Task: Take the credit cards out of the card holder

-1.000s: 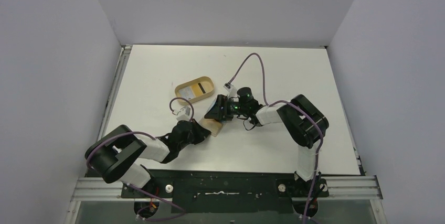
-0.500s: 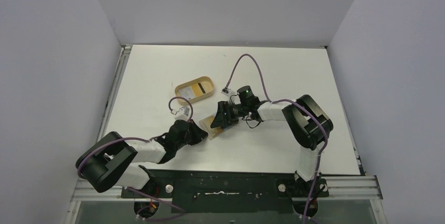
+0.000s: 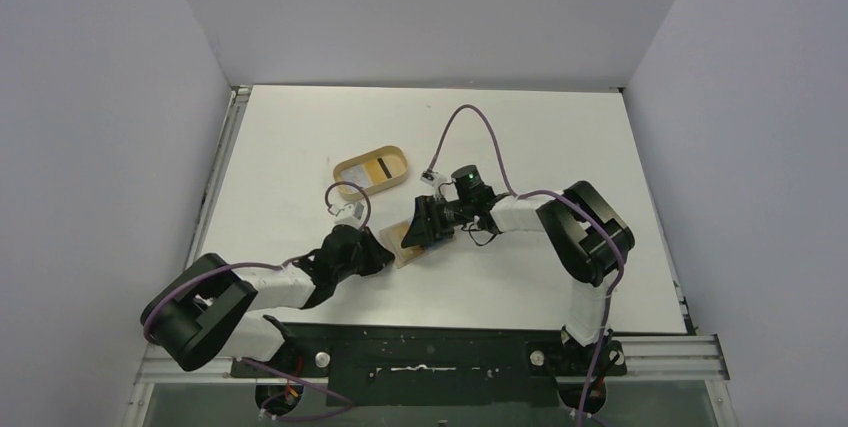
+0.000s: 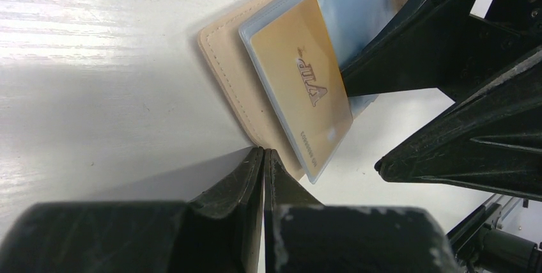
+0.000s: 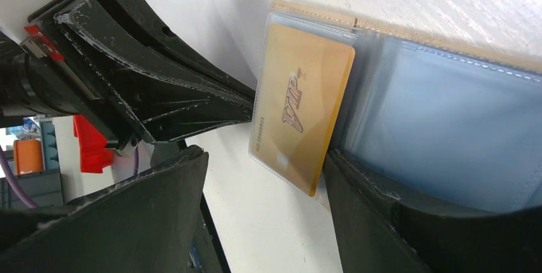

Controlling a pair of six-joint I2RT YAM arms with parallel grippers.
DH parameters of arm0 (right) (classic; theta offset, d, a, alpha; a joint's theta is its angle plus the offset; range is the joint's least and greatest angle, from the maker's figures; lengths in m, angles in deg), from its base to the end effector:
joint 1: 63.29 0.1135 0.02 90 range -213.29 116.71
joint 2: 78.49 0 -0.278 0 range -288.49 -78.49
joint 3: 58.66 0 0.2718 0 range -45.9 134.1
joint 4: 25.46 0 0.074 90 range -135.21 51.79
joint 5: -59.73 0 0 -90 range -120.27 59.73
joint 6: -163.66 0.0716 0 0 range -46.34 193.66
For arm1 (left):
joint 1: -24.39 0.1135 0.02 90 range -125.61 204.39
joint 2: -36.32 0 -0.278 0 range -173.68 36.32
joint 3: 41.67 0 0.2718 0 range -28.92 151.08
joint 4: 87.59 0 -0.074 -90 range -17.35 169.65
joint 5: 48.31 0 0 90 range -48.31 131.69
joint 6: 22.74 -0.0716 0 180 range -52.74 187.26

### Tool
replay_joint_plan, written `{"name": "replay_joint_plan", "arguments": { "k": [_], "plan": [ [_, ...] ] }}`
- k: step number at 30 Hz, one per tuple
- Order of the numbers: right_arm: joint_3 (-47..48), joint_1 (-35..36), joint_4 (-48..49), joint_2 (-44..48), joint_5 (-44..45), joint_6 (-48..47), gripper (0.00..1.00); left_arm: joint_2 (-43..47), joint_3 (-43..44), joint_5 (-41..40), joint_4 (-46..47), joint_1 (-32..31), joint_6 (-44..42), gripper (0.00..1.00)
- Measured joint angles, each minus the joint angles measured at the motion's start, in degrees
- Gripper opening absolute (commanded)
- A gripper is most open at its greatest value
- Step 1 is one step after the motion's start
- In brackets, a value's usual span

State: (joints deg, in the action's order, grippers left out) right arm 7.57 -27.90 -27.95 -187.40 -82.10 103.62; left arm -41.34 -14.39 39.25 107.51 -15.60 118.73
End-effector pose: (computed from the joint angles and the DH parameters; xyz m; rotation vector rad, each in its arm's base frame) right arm 0.2880 0.2737 0.1084 -0.6192 2.4744 1.5798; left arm 0.1956 -0.1601 0.0917 -0.2572 2.3034 -0.8243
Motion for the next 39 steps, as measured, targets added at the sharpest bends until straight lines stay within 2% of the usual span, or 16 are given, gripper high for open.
{"name": "replay_joint_plan", "arguments": {
  "k": [8, 14, 18, 21, 27, 39],
  "plan": [
    [-3.9, -0.2, 10.2, 0.0, -2.4, 8.3, 0.66, -0.5, 0.3, 0.9, 0.2, 0.3, -0.7, 0.0],
    [-7.6, -0.1, 23.4, -2.3, -7.1, 19.8, 0.66, -1.0, 0.9, 1.0, 0.1, 0.4, -1.2, 0.0],
    [-7.6, -0.1, 26.3, -4.0, -8.0, 22.1, 0.66, -1.0, 0.9, 0.9, 0.1, 0.6, -1.3, 0.0],
    [-7.2, -0.1, 24.1, -4.4, -7.9, 20.3, 0.65, -0.9, 0.9, 0.9, 0.0, 0.7, -1.4, 0.0],
    [-3.1, 0.6, 12.5, -3.8, -7.6, 12.2, 0.59, -0.9, 1.0, 0.9, -0.3, 0.7, -1.6, 0.0],
    [-4.5, -1.0, 6.1, -0.9, -7.6, 7.1, 0.56, -1.2, 1.0, 1.2, 0.0, 0.7, -1.5, 0.0]
  ]
}}
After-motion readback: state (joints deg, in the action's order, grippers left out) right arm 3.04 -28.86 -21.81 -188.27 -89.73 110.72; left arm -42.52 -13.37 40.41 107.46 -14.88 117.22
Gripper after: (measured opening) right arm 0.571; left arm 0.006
